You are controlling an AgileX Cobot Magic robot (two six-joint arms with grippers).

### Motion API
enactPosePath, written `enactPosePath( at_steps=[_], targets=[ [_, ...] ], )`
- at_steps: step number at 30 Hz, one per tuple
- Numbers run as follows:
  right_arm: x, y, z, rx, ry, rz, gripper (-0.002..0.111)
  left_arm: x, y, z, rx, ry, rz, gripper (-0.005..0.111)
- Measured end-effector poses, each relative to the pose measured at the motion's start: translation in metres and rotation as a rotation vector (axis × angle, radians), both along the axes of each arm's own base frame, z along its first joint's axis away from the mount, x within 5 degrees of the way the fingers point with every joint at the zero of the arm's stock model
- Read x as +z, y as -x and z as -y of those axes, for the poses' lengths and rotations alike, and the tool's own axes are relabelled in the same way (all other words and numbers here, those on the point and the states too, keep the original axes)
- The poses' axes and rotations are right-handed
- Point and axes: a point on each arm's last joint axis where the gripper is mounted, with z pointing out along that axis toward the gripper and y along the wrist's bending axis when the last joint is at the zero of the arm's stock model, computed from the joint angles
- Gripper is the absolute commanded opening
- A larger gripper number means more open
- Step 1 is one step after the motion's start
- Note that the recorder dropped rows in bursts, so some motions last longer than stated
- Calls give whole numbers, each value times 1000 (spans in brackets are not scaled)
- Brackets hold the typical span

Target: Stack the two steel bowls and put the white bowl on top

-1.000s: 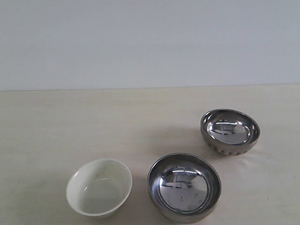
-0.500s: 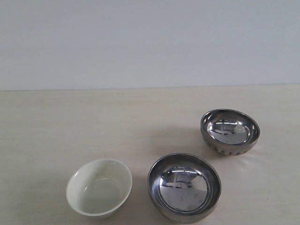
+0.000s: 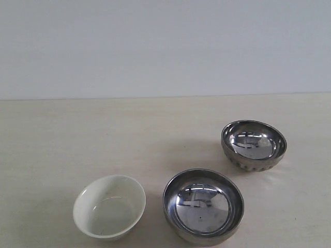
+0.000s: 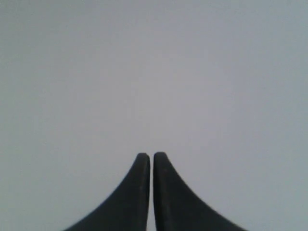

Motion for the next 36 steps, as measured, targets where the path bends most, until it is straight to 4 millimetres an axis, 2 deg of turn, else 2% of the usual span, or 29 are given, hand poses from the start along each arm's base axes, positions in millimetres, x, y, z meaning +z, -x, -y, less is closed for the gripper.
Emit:
enactPosePath(
  at_steps=[3,7,10,15,16,18,24,31,36],
  targets=[
    [24,5,3,-22,1,-45,0,0,0,0,0,0,0,4],
    [52,1,4,-47,13,-126,4,0,0,0,0,0,0,4],
    [66,-12,3,-57,23,-198,22,0,0,0,0,0,0,4],
    [77,-49,0,-64,25,-402,58,0,0,0,0,0,0,4],
    [77,-58,-1,-68,29,-453,62,0,0,0,0,0,0,4],
    [75,-76,-2,-74,39,-547,63,0,0,0,0,0,0,4],
    [49,-137,-9,-80,71,-811,61,0,0,0,0,0,0,4],
    [-9,-212,-19,-85,102,-1123,61,0,0,0,0,0,0,4],
    [-47,-257,-24,-90,122,-1274,61,0,0,0,0,0,0,4]
  ],
)
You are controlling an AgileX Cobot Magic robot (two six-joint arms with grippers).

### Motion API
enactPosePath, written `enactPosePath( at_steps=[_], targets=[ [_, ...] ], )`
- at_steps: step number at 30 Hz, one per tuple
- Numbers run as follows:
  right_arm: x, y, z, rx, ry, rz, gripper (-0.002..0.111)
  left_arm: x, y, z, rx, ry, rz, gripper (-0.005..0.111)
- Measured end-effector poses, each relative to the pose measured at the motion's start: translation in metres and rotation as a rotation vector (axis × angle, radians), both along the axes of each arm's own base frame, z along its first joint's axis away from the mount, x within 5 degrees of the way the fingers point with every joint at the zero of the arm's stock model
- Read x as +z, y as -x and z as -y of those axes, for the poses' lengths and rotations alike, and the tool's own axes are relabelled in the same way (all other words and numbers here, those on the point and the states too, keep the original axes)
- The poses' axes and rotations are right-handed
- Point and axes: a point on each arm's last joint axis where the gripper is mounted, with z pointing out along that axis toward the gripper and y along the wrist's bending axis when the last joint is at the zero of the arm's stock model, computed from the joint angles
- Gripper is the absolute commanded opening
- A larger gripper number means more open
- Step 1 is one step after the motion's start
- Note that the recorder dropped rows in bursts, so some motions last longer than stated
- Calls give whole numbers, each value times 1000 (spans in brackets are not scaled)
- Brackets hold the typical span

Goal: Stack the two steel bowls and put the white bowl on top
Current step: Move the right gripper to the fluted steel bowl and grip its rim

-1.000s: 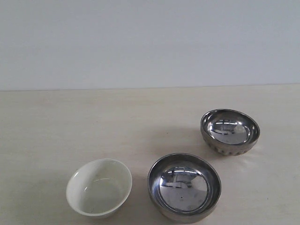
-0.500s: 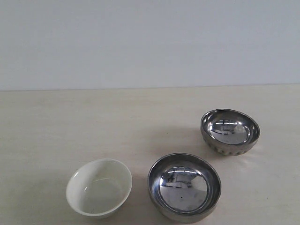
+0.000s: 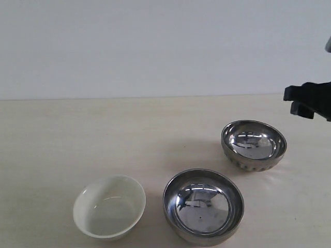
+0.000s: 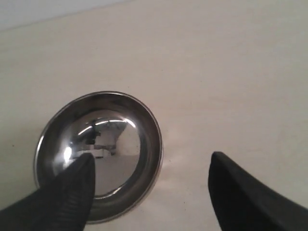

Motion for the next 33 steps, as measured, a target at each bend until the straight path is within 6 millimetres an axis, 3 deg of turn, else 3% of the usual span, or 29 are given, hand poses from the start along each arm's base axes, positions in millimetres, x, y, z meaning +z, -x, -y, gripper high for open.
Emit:
enactPosePath(
  at_steps=[8,13,17,20,24,33],
  targets=[
    [-53,-62,-7,34,60,-174,61,0,0,0,0,0,0,4],
    [-85,-86,-10,54,84,-244,60,0,0,0,0,0,0,4],
    [-108,-98,-12,56,88,-286,47,0,0,0,0,0,0,4],
    [-124,-101,-12,57,89,-319,30,0,0,0,0,0,0,4],
    [-125,-107,-13,59,81,-285,0,0,0,0,0,0,0,4],
    [-112,-109,-14,53,64,-244,0,0,0,0,0,0,0,4]
  ],
)
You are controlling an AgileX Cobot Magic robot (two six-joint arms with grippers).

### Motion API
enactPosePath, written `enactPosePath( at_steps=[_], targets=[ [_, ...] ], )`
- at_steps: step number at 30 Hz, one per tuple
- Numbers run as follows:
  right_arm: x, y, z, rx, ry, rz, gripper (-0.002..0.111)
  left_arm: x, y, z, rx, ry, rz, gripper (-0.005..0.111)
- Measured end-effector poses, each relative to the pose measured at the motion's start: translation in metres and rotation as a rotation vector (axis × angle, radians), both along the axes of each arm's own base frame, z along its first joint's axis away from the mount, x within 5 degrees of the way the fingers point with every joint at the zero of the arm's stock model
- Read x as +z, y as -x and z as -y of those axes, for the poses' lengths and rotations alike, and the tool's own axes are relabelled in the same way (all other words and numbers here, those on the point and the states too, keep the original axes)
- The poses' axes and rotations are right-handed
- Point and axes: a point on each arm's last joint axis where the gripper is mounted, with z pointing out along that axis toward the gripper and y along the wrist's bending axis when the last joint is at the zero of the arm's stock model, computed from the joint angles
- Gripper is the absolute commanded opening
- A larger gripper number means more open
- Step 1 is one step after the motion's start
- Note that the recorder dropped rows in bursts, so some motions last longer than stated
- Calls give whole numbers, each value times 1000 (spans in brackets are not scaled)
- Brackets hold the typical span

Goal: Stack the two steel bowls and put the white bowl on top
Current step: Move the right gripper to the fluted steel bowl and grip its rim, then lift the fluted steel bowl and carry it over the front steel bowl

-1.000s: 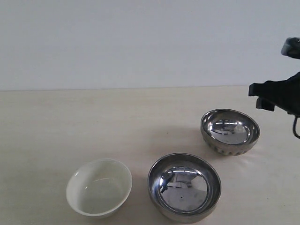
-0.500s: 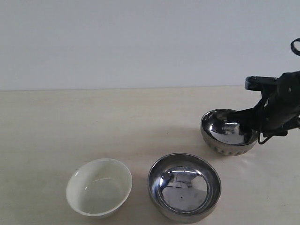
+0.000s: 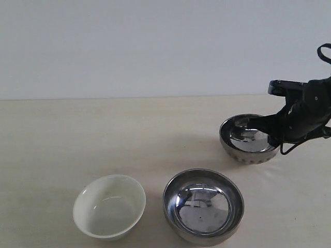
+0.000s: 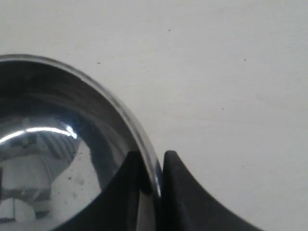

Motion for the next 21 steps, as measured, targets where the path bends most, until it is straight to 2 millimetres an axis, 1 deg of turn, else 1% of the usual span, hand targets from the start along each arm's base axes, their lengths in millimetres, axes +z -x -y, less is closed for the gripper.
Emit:
enactPosePath(
  at_steps=[4,7,10,13,14,16,18,21],
  targets=[
    [13,7,0,38,13,-4,0,0,0,0,0,0,0,4],
    [30,13,-2,66,-3,13,0,0,0,0,0,0,-2,4],
    [53,19,-5,101,-30,49,0,0,0,0,0,0,-2,4],
    [80,28,-10,143,-95,91,0,0,0,0,0,0,-2,4],
    [93,33,-13,166,-126,115,0,0,0,0,0,0,-2,4],
    [111,42,-17,196,-178,134,0,0,0,0,0,0,-2,4],
    [124,53,-21,229,-227,135,0,0,0,0,0,0,-2,4],
    [127,72,-29,288,-256,103,0,0,0,0,0,0,-2,4]
  ],
)
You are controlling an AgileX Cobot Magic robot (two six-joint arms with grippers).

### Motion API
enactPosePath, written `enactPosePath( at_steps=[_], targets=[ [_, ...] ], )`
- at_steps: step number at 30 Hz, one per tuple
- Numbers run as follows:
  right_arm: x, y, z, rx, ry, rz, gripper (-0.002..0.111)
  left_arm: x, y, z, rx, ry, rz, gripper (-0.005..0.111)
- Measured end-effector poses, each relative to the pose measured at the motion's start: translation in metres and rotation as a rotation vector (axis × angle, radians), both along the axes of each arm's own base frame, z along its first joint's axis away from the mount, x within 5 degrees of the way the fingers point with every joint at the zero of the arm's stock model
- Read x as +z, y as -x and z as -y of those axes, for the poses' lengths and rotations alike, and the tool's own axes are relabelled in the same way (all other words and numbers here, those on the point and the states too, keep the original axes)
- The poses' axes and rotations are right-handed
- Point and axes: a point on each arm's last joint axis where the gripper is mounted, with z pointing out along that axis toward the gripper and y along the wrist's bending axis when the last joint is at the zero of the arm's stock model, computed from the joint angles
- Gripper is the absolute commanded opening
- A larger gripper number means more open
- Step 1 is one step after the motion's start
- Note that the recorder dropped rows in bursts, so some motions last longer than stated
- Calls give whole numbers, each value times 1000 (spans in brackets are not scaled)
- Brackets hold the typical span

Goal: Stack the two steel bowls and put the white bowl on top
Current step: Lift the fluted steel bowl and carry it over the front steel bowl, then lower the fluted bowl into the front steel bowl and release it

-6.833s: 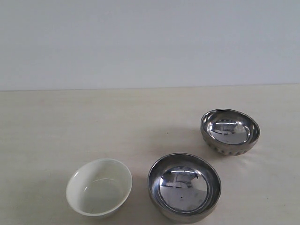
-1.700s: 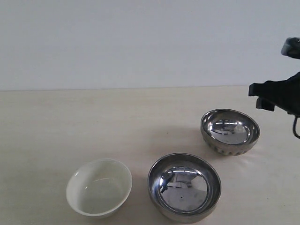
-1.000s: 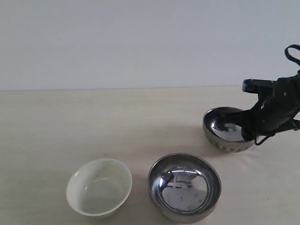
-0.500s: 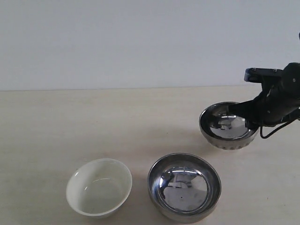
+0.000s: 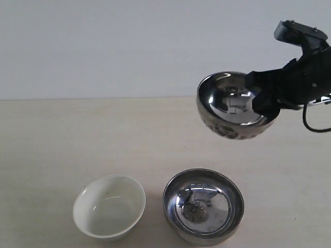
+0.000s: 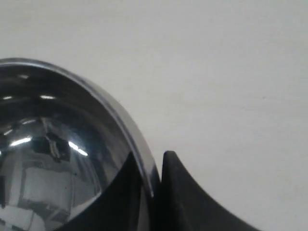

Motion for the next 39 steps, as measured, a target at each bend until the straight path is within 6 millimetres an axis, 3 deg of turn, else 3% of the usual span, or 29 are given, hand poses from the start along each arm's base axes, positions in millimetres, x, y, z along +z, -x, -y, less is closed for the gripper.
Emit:
enactPosePath(
  at_steps=[5,12,23,39],
  targets=[
    [-16,36,-25,124,2,-84,0,0,0,0,0,0,0,4],
    [-44,64,-51,208,25,-147,0,0,0,0,0,0,0,4],
    [-75,71,-46,169,75,-171,0,0,0,0,0,0,0,4],
    [-95,68,-61,192,111,-165,0,0,0,0,0,0,0,4]
  ],
)
